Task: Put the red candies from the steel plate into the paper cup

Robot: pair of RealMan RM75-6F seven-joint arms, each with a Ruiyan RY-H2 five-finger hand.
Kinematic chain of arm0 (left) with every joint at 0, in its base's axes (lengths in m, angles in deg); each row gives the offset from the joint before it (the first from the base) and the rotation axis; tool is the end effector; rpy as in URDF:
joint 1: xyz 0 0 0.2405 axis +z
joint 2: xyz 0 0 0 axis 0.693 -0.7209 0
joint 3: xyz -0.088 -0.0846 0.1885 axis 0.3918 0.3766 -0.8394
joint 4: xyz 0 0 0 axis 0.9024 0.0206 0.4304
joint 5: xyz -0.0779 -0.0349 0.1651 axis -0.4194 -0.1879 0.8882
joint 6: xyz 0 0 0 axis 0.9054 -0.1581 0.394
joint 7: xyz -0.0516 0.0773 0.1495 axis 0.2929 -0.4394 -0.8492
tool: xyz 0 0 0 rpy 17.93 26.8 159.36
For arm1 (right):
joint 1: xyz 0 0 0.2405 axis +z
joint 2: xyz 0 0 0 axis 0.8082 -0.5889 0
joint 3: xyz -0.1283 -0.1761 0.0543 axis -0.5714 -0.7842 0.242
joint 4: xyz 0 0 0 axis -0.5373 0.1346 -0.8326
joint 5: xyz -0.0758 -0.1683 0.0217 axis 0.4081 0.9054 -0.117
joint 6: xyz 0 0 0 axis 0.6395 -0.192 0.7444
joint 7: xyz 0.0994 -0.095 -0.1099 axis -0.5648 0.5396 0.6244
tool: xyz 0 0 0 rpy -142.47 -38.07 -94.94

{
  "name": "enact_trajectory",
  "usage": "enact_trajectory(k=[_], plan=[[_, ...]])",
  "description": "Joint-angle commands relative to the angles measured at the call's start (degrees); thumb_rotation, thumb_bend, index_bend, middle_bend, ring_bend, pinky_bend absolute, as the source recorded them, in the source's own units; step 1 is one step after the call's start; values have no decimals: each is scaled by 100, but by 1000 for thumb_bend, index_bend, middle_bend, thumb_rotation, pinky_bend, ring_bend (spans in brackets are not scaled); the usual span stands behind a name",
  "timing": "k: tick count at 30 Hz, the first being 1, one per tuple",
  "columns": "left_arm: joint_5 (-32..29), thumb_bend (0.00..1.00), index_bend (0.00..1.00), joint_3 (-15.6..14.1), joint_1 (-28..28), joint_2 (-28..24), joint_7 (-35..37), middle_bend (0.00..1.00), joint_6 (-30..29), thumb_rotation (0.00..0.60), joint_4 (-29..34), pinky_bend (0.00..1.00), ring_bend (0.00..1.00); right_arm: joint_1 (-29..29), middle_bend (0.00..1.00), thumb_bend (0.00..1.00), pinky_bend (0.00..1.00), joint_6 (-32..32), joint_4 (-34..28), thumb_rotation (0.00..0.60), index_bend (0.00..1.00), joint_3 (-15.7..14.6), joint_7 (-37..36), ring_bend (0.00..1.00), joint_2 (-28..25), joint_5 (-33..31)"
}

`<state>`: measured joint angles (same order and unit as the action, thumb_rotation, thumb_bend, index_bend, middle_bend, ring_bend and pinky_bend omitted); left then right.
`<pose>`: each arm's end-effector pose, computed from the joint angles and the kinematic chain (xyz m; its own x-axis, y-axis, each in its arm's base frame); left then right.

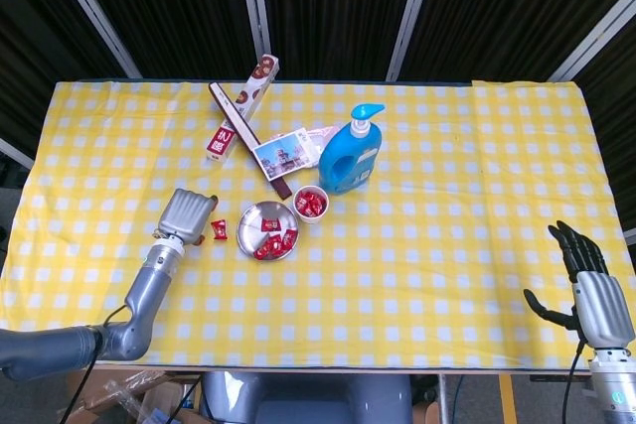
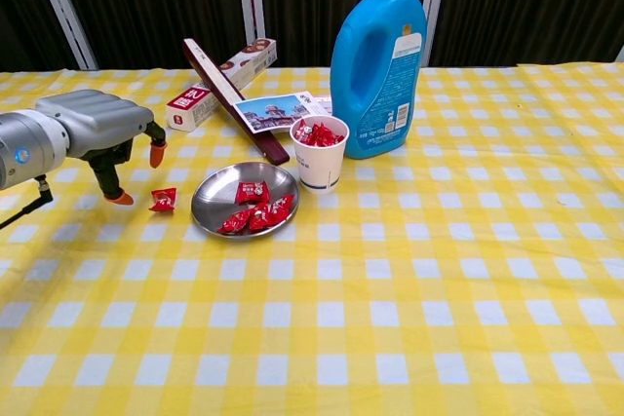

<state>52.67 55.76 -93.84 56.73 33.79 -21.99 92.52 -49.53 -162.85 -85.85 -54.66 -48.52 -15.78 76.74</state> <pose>-0.1545 0.3652 -0.0060 0.7636 0.2343 0.6017 0.6457 -0.2824 -0.7095 -0.2575 -0.2100 0.1763 0.1010 -0.0103 0.9948 -0.9949 0.0020 0.1010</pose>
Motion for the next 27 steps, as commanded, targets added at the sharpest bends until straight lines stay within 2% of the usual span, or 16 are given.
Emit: enact_trajectory(k=[1,4,5,6,7,9,18,24,27], plan=[[-58,202,402,32,-27,64,-57,976,41,600,-63,1000,1000,3,0,336,0,0,-10,600,0,6,-2,0,-7,-3],[-126,203,405,65,-44,148,-95,976,88,600,-145,1000,1000,-2,0,336,0,-3,-18,600,0,7,-1,0,-12,-12],[-145,204,406,67,-50,177,-112,976,106,600,-175,1000,1000,223,0,335,0,220,-331,600,0,-81,262,0,282,303],[-160,205,407,65,-56,207,-133,976,122,600,-210,1000,1000,-26,0,336,0,-27,-568,600,0,-340,692,0,416,457],[-175,207,407,65,-61,239,-151,976,138,600,-247,1000,1000,-245,0,336,0,-286,-217,600,0,-335,377,0,255,242],[-206,224,409,73,-69,301,-167,976,174,600,-306,1000,1000,-109,0,336,0,-136,174,600,0,-223,-209,0,94,224],[-165,300,422,104,-85,480,-158,977,248,600,-464,1000,1000,-79,0,336,0,-112,191,600,0,-159,-127,0,127,160],[-134,313,426,99,-75,579,-138,977,287,600,-526,1000,1000,-81,0,336,0,-110,204,600,0,-137,-101,0,139,119],[-125,343,468,90,-57,623,-130,979,299,600,-553,1000,1000,-79,0,336,0,-107,199,600,0,-135,-81,0,145,125]])
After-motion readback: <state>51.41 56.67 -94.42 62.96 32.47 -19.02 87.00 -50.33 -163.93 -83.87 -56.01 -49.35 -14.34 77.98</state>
